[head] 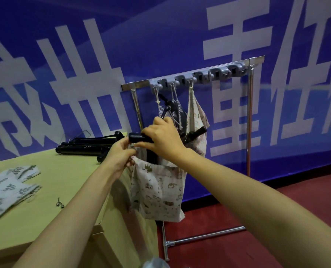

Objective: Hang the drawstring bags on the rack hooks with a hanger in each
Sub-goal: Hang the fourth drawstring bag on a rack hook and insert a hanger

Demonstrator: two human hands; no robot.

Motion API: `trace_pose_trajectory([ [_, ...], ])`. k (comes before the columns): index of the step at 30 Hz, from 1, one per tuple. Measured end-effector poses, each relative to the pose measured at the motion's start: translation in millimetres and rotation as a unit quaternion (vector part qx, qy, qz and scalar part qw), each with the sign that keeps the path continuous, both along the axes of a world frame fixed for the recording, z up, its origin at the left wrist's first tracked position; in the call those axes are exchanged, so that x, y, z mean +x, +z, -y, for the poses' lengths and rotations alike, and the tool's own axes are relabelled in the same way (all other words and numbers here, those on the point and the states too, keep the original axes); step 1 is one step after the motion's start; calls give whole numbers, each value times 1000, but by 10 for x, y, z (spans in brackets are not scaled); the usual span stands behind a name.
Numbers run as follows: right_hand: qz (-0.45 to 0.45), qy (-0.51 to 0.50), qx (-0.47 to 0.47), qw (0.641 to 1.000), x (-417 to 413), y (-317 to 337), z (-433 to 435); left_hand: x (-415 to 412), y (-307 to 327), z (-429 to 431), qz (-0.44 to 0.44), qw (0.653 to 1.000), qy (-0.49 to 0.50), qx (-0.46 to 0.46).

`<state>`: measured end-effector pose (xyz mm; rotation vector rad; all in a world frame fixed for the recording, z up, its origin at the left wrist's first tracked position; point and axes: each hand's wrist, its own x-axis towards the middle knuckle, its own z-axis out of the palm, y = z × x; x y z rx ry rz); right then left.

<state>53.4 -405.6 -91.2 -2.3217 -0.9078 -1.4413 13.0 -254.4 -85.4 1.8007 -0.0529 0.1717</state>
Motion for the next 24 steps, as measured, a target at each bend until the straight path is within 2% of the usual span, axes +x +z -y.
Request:
trace_pose_trajectory([
  [5, -64, 18, -51, 997, -17, -31, -77, -43, -120, -5, -18, 1000, 12, -20],
  [9, -130, 37, -42, 990, -43, 26, -185, -61, -175, 136, -19, 993, 33, -109],
  [12, -159, 79, -29, 984, -43, 81, -198, -63, -177, 207, -7, 991, 46, -124],
  [16, -162, 103, -31, 981, -8, 29, -181, -67, -193, 243, 10, 993, 62, -101],
  [18, -127, 103, -23, 986, -11, -53, -177, -72, -190, 285, 21, 993, 71, -93],
  [20, -101, 121, 33, 987, -20, -153, -129, -68, -190, 313, 37, 992, 67, -101],
  [22, -99, 133, 144, 976, -62, -255, -17, -48, -199, 302, 49, 990, 51, -120],
  [24, -120, 107, 286, 945, -135, -353, 134, -21, -219, 265, 52, 989, 43, -128],
])
